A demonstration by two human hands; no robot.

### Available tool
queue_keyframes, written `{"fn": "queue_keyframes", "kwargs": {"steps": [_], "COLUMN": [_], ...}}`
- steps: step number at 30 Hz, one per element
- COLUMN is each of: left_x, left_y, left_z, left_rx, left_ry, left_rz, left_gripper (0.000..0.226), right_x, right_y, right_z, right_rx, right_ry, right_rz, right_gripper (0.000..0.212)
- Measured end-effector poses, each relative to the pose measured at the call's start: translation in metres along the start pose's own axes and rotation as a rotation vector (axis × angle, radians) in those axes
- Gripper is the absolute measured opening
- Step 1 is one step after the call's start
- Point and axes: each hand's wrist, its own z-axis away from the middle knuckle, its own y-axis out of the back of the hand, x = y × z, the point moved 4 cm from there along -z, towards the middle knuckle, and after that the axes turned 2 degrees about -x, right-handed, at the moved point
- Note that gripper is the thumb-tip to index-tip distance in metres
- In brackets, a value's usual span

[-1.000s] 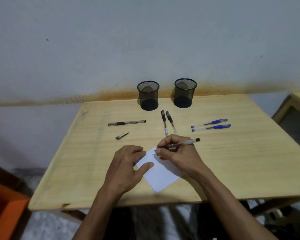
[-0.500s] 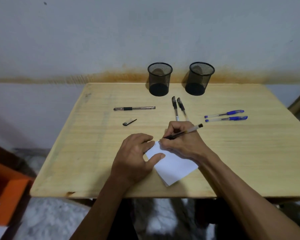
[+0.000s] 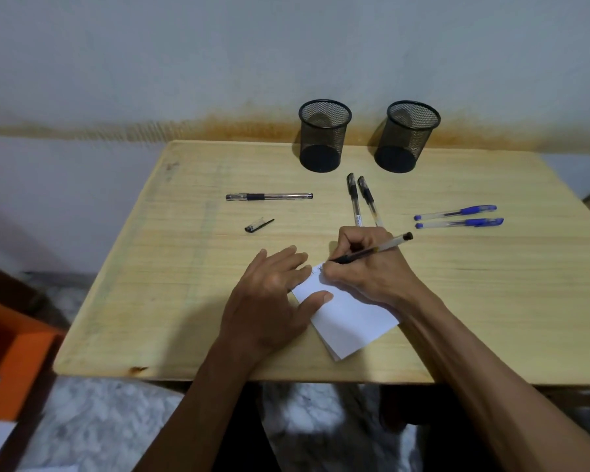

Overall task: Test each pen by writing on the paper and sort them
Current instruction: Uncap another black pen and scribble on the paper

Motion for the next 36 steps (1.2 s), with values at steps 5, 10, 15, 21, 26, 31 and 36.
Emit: {"fn": "queue_keyframes", "kwargs": {"steps": [5,10,15,21,26,31,36], "left_x": [0.002,0.0022,0.0021,0.002,0.0013,0.0007,0.0018], "left_y": [0.0007,0.0005,0.0007,0.0009,0.0006,-0.0001,0.0012], "left_z": [0.0004,0.0006,0.0009,0.0007,0.0008,0.0009,0.0005], "left_rx": [0.015,0.02,0.016,0.017,0.013,0.018,0.01], "left_ry": [-0.011,-0.016,-0.009,-0.004,0.007,0.008,0.014], "left_rz": [0.0,-0.005,0.002,0.001,0.012,0.014,0.023], "left_gripper": [0.05,0.051,0.052,0.052,0.053,0.052,0.053], "right_x": [0.0027,0.0035,0.0026,0.0045,0.0035,0.0036,0.0015], "right_y": [-0.0003,-0.0004,0.0008,-0.0001,0.0013,0.0006,0.0007], "right_z": [-0.0009,0.0006,0.0011,0.0007,0.0024,0.0029,0.0041], "right_rx": [0.01,0.007,0.023,0.023,0.023,0.053,0.05], "right_ry": [-0.03,-0.03,-0.026,-0.042,-0.046,-0.057,-0.052], "right_rz": [-0.067,-0.116,-0.091,-0.134,-0.124,-0.187,-0.186], "right_gripper": [0.023,0.024,0.024,0.023,0.024,0.024,0.024]}}
